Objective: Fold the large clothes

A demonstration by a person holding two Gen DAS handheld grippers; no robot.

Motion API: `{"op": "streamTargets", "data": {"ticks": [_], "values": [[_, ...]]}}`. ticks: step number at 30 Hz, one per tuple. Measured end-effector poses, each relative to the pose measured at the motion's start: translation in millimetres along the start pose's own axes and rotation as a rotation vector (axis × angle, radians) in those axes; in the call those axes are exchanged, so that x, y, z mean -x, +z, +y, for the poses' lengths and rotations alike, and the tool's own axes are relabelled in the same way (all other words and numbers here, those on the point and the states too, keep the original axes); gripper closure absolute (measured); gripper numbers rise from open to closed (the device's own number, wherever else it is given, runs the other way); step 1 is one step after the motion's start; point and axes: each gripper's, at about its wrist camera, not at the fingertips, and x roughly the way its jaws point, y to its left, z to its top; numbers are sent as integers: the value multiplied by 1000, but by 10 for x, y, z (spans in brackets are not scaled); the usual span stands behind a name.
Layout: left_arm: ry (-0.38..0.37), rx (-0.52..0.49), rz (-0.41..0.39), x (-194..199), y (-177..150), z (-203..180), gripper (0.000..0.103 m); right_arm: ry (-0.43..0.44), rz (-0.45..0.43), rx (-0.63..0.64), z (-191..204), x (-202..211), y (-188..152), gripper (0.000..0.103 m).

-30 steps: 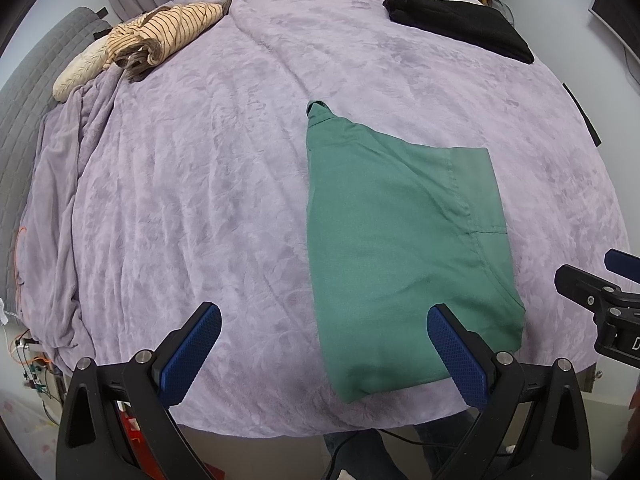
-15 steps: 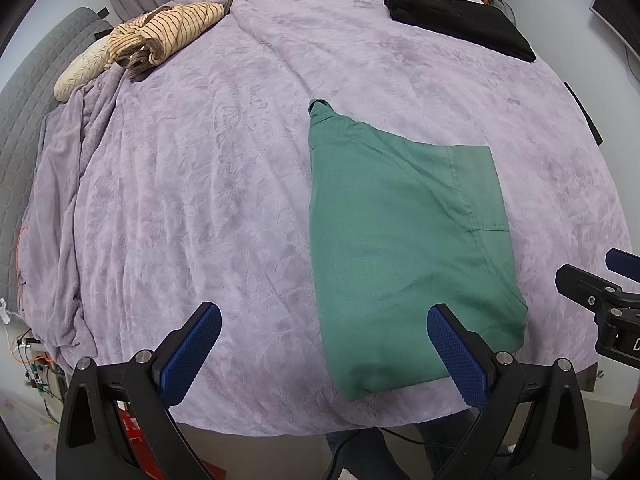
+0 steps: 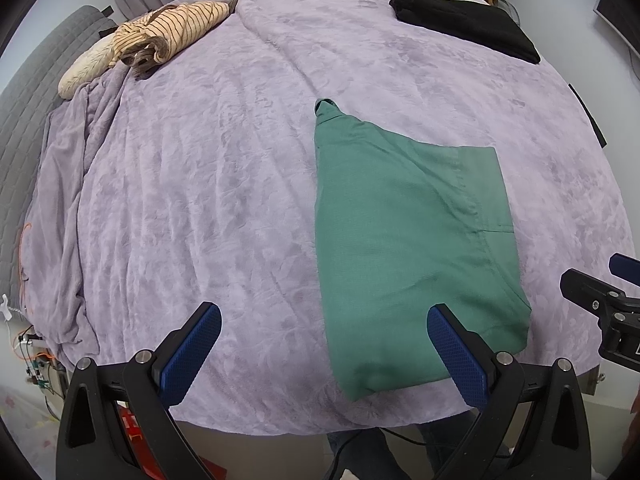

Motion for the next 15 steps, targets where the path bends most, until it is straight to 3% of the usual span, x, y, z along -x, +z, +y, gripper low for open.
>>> {"op": "streamTargets", "data": {"ticks": [15], "values": [[-19,-2,4,-27,14,44,0,4,18,8,-18,-39,29,10]]}}
